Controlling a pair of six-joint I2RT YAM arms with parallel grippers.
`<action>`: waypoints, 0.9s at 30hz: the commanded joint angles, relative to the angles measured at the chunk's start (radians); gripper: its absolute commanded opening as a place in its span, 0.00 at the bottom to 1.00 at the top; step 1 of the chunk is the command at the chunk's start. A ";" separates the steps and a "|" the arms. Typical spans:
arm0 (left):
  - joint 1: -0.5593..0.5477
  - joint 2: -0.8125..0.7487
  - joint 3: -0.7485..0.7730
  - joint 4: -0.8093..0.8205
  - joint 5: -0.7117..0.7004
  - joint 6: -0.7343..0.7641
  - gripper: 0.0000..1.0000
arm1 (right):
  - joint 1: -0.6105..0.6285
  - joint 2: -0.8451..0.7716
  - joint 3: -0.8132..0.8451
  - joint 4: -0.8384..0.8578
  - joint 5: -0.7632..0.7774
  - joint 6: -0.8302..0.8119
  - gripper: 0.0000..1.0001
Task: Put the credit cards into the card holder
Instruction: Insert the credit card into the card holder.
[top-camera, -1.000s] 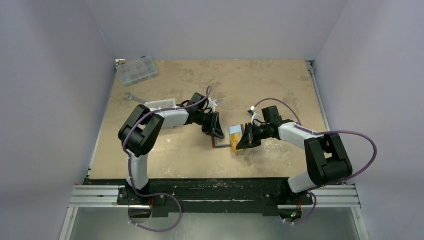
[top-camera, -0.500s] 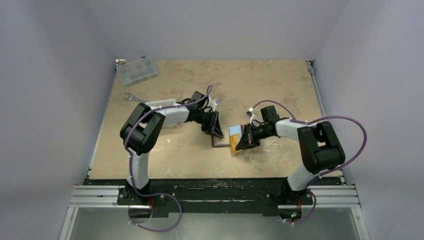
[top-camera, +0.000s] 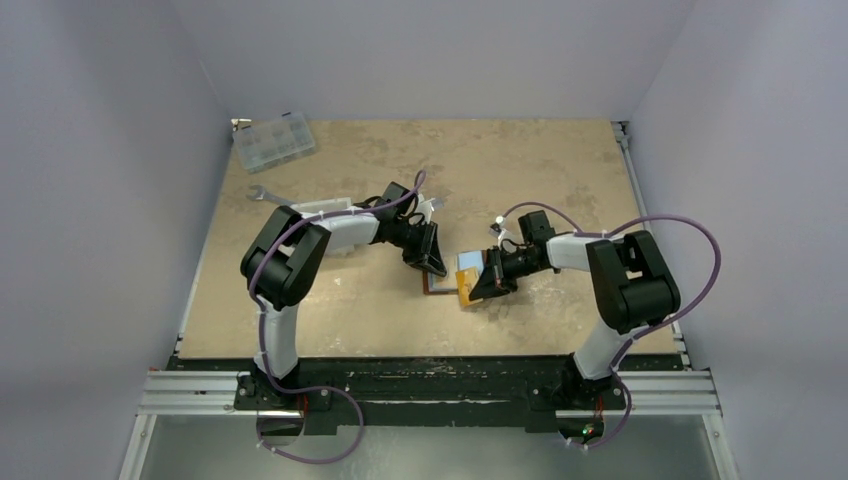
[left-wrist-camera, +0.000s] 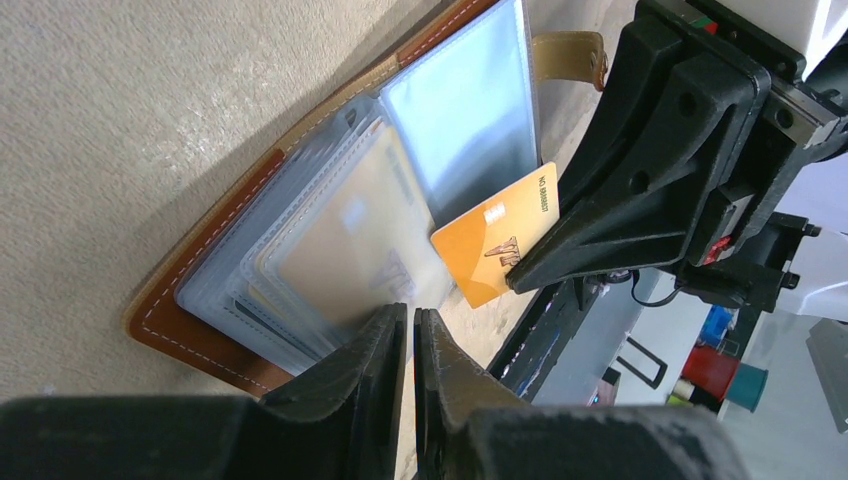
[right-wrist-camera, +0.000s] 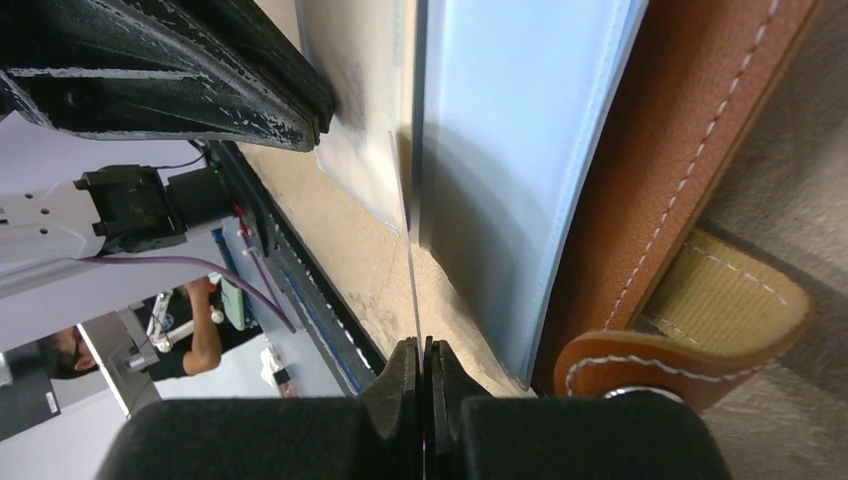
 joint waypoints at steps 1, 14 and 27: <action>0.013 0.058 -0.016 -0.102 -0.163 0.083 0.14 | -0.001 0.018 0.043 0.010 0.001 -0.016 0.00; 0.012 0.059 -0.020 -0.122 -0.202 0.107 0.14 | -0.002 0.101 0.116 -0.028 0.022 -0.035 0.00; 0.012 0.059 -0.019 -0.131 -0.212 0.117 0.14 | -0.025 0.076 0.096 -0.045 0.092 -0.032 0.00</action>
